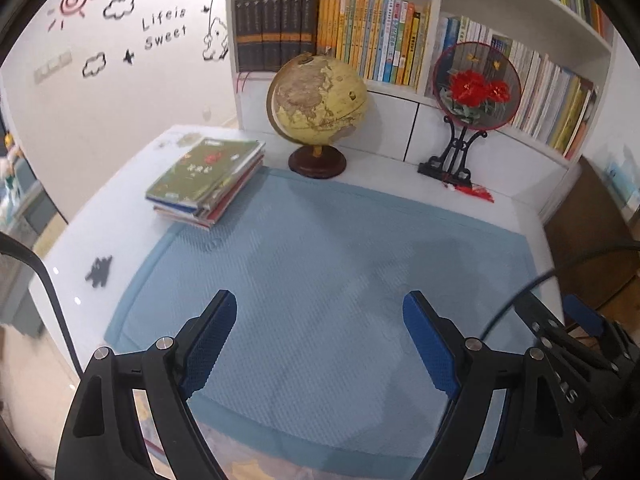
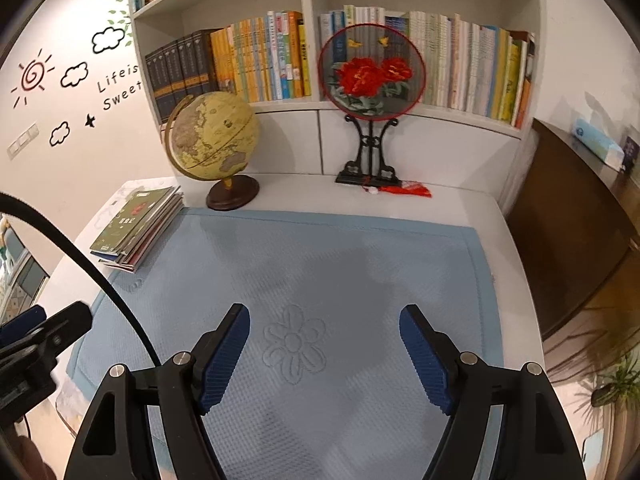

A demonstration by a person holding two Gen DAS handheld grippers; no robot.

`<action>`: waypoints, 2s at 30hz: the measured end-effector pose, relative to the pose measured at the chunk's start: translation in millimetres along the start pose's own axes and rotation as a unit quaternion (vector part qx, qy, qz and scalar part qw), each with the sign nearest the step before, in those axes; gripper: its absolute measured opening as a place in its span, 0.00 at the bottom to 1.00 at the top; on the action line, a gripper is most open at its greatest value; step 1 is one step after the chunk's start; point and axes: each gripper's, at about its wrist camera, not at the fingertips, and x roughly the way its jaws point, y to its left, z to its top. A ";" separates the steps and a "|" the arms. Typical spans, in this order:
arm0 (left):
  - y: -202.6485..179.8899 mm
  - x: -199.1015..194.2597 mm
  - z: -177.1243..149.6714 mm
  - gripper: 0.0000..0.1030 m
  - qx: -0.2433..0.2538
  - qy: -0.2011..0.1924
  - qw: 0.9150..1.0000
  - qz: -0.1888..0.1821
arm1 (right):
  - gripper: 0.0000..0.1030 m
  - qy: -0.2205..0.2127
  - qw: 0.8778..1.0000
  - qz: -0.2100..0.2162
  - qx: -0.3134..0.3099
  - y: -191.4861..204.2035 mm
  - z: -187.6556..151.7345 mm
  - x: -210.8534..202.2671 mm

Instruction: Organize books

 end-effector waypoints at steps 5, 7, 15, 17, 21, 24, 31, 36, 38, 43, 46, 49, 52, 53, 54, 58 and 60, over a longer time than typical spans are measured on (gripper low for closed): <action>-18.1 8.4 7.1 0.82 0.017 0.007 0.999 -0.035 | 0.73 -0.001 1.000 -0.015 0.012 -8.6 -0.5 -3.9; -26.1 12.2 10.7 0.82 0.025 0.011 0.998 -0.052 | 0.73 -0.003 0.999 -0.025 0.021 -13.8 -0.8 -5.1; -60.5 27.0 19.9 0.82 0.073 0.020 0.994 -0.081 | 0.74 0.006 0.996 -0.058 0.063 -39.5 -1.7 -3.5; -67.9 31.0 18.8 0.82 0.080 0.020 0.993 -0.080 | 0.74 0.006 0.995 -0.065 0.074 -45.7 -1.4 -4.2; -85.0 42.7 14.8 0.82 0.103 0.027 0.991 -0.077 | 0.74 0.003 0.993 -0.084 0.082 -54.2 -1.1 -5.4; -92.2 48.9 14.6 0.82 0.108 0.034 0.990 -0.086 | 0.74 0.003 0.992 -0.094 0.087 -56.7 -1.0 -4.5; -105.2 64.5 13.9 0.82 0.131 0.043 0.987 -0.082 | 0.74 0.012 0.989 -0.110 0.093 -60.9 -2.4 4.1; -108.6 80.5 15.1 0.82 0.136 0.058 0.986 -0.081 | 0.74 0.026 0.988 -0.116 0.094 -64.1 -1.3 16.9; -109.3 86.2 16.6 0.82 0.138 0.059 0.986 -0.075 | 0.74 0.030 0.988 -0.118 0.093 -64.5 -1.2 21.4; -108.8 104.0 21.9 0.82 0.146 0.066 0.985 -0.060 | 0.74 0.043 0.988 -0.116 0.094 -65.9 1.3 38.2; -105.4 118.5 24.0 0.82 0.144 0.076 0.985 -0.054 | 0.74 0.051 0.988 -0.111 0.089 -62.8 4.4 50.5; -102.2 132.9 26.3 0.82 0.144 0.083 0.985 -0.044 | 0.74 0.057 0.990 -0.106 0.079 -57.2 9.8 64.1; -99.7 146.0 28.8 0.82 0.142 0.089 0.985 -0.036 | 0.74 0.065 0.990 -0.102 0.068 -51.3 15.6 77.8; -98.9 150.6 29.8 0.82 0.142 0.091 0.985 -0.034 | 0.74 0.067 0.991 -0.100 0.065 -49.5 17.3 82.4; -97.9 154.1 30.7 0.82 0.142 0.093 0.985 -0.032 | 0.74 0.071 0.991 -0.098 0.062 -47.5 18.6 87.9; -94.9 168.2 33.1 0.82 0.144 0.101 0.984 -0.022 | 0.74 0.082 0.991 -0.093 0.054 -42.4 21.6 103.8; -93.8 173.5 34.7 0.82 0.147 0.105 0.983 -0.019 | 0.74 0.086 0.991 -0.091 0.054 -41.3 21.9 110.2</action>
